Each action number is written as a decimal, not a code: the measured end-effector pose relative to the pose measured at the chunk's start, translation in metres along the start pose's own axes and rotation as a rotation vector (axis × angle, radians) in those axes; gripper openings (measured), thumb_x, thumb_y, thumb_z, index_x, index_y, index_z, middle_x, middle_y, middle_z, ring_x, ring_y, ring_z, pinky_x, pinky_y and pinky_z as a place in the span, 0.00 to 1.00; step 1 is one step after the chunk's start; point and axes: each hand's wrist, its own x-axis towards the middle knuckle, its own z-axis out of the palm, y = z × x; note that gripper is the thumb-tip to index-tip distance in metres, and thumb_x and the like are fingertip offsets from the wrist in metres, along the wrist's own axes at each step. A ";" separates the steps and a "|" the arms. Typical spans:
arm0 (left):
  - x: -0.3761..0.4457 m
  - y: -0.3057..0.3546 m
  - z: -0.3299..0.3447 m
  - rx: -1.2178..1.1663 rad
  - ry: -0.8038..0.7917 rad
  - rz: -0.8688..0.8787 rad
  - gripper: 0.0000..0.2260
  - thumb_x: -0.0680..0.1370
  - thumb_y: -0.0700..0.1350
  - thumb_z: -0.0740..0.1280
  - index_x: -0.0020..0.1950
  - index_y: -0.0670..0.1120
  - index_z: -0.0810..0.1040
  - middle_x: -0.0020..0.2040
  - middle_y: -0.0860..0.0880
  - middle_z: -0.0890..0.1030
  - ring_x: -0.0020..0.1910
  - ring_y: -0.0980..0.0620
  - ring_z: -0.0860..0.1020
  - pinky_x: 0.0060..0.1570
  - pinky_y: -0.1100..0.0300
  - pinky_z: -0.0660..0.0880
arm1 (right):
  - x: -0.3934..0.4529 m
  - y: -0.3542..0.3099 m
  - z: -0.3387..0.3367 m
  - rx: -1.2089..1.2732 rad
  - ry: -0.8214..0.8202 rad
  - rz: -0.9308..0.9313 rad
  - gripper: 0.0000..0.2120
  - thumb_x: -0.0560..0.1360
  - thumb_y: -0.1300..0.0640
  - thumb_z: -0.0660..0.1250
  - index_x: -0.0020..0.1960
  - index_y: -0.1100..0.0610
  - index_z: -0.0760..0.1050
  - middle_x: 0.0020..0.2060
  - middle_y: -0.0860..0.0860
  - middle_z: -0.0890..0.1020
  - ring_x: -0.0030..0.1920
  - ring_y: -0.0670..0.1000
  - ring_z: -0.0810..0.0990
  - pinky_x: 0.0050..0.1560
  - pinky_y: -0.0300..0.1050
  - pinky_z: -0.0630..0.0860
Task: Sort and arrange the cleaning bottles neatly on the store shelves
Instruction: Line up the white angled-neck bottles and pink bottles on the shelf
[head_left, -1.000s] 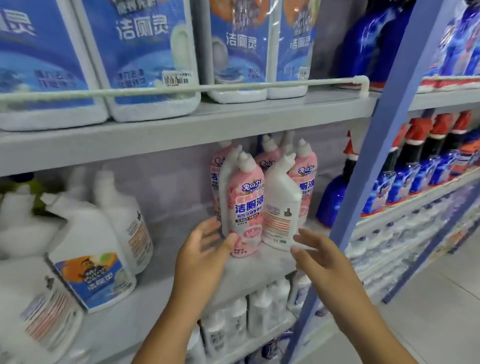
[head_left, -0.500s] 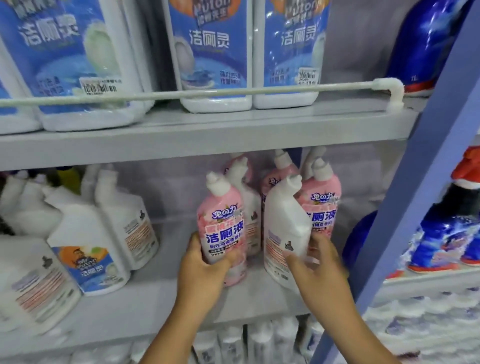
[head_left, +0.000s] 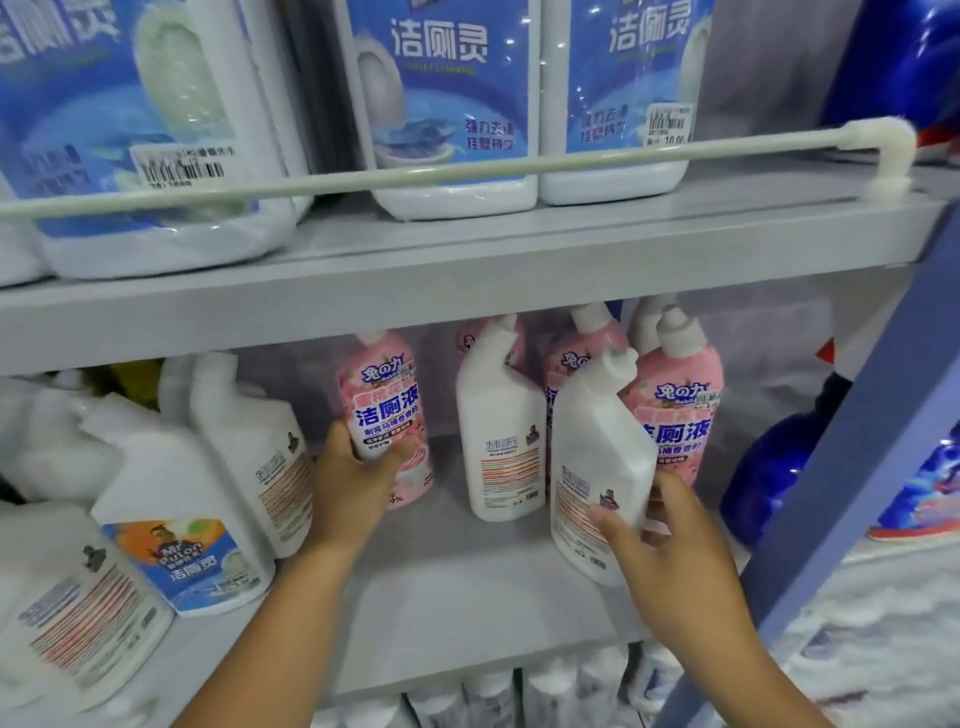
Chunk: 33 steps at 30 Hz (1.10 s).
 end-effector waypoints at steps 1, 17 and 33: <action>0.004 -0.001 0.001 0.003 -0.029 0.005 0.19 0.71 0.52 0.79 0.59 0.53 0.79 0.51 0.54 0.86 0.49 0.54 0.86 0.45 0.52 0.84 | 0.000 0.000 0.000 -0.013 0.002 0.001 0.18 0.74 0.46 0.74 0.61 0.40 0.73 0.55 0.38 0.81 0.52 0.40 0.81 0.53 0.49 0.82; -0.039 0.034 0.066 -0.146 -0.429 -0.037 0.18 0.74 0.45 0.78 0.61 0.53 0.78 0.53 0.55 0.87 0.49 0.62 0.84 0.45 0.67 0.80 | -0.001 -0.004 -0.002 -0.026 -0.016 0.025 0.15 0.74 0.50 0.75 0.58 0.41 0.75 0.52 0.37 0.80 0.51 0.35 0.79 0.52 0.41 0.80; -0.128 0.031 -0.024 -0.180 -0.068 -0.196 0.15 0.76 0.41 0.75 0.59 0.55 0.79 0.51 0.57 0.87 0.51 0.58 0.85 0.48 0.63 0.81 | 0.006 0.002 0.006 0.187 -0.347 0.043 0.19 0.70 0.57 0.79 0.57 0.44 0.79 0.52 0.40 0.86 0.54 0.43 0.84 0.60 0.53 0.81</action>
